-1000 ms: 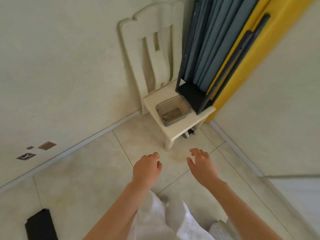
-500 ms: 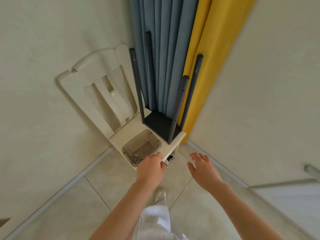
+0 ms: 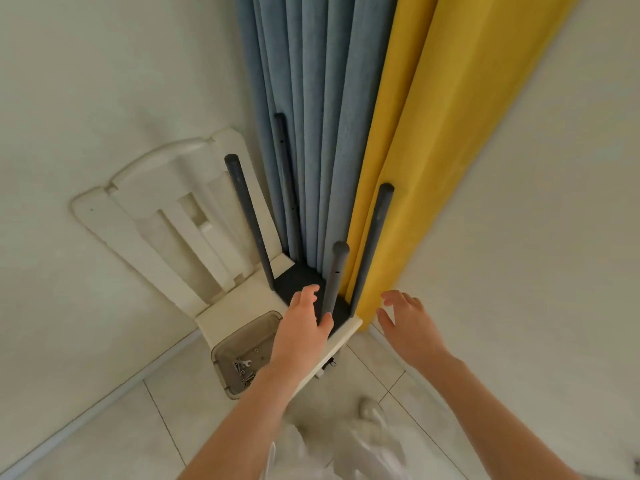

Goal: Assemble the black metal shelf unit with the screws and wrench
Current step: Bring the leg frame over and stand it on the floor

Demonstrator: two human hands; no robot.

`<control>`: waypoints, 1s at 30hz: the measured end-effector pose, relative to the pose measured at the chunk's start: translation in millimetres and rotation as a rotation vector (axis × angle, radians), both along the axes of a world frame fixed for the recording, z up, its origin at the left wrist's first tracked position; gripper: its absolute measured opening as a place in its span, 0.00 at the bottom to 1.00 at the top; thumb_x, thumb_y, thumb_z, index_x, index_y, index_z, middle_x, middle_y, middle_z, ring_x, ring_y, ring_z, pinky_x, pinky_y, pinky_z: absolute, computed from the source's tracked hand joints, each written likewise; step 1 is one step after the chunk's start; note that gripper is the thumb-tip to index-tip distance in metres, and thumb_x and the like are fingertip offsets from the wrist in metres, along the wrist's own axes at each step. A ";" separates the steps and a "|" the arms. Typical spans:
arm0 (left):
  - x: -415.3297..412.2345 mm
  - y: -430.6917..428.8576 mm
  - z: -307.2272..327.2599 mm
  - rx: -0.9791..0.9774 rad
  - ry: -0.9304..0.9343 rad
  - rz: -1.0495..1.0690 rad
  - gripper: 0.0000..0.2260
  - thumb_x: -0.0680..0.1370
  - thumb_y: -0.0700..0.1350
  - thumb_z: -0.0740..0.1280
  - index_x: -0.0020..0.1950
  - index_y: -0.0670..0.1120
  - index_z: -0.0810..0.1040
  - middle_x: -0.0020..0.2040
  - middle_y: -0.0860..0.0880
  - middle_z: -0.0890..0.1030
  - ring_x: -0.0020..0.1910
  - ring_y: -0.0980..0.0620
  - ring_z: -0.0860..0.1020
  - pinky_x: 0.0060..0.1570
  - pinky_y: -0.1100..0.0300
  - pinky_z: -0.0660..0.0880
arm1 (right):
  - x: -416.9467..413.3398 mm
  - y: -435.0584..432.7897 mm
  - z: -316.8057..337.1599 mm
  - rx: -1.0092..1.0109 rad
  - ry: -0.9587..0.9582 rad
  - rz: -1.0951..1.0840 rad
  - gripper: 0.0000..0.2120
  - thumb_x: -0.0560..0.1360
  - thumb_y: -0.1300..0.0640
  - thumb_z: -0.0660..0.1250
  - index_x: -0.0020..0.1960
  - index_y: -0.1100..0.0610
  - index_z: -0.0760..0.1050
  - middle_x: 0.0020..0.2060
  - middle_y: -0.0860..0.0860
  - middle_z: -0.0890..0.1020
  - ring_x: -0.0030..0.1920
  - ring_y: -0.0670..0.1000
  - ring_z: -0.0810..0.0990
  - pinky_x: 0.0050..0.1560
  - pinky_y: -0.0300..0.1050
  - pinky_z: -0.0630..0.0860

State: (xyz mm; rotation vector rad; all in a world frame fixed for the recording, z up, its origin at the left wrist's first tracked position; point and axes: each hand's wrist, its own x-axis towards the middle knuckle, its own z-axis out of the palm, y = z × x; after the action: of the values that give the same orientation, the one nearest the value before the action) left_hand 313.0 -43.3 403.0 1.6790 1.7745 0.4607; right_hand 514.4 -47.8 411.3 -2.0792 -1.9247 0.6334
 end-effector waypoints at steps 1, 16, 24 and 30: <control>7.8 6.3 -2.3 -0.007 -0.023 0.032 0.25 0.81 0.48 0.68 0.76 0.50 0.64 0.67 0.51 0.72 0.47 0.59 0.76 0.32 0.74 0.67 | 5.7 11.2 -2.8 -0.014 0.004 0.038 0.16 0.82 0.50 0.60 0.67 0.54 0.72 0.57 0.50 0.79 0.60 0.52 0.75 0.57 0.43 0.73; 73.7 46.3 -4.5 -0.055 -0.344 0.666 0.10 0.79 0.43 0.71 0.59 0.50 0.77 0.49 0.54 0.81 0.50 0.56 0.77 0.51 0.63 0.69 | 36.1 145.7 2.8 -0.075 0.269 0.224 0.18 0.81 0.53 0.64 0.67 0.60 0.68 0.59 0.55 0.76 0.51 0.48 0.74 0.48 0.38 0.70; 71.7 47.4 -8.8 -0.119 -0.519 0.651 0.05 0.80 0.46 0.70 0.46 0.46 0.80 0.44 0.46 0.83 0.46 0.51 0.80 0.45 0.63 0.73 | 29.6 164.2 -4.0 -0.079 0.411 0.172 0.18 0.80 0.50 0.65 0.67 0.57 0.71 0.52 0.54 0.80 0.50 0.52 0.79 0.48 0.40 0.73; 62.4 55.3 3.4 -0.073 -0.621 0.692 0.02 0.80 0.43 0.69 0.49 0.45 0.79 0.43 0.47 0.81 0.45 0.53 0.78 0.46 0.63 0.70 | 19.7 166.3 1.2 -0.060 0.450 0.161 0.17 0.81 0.51 0.64 0.67 0.55 0.71 0.46 0.47 0.77 0.43 0.44 0.75 0.36 0.26 0.68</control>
State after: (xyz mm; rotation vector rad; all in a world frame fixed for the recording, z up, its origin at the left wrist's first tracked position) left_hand 375.4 12.0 406.4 0.6951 1.7939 1.0656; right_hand 534.1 118.5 412.6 -1.6375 -1.8302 1.0977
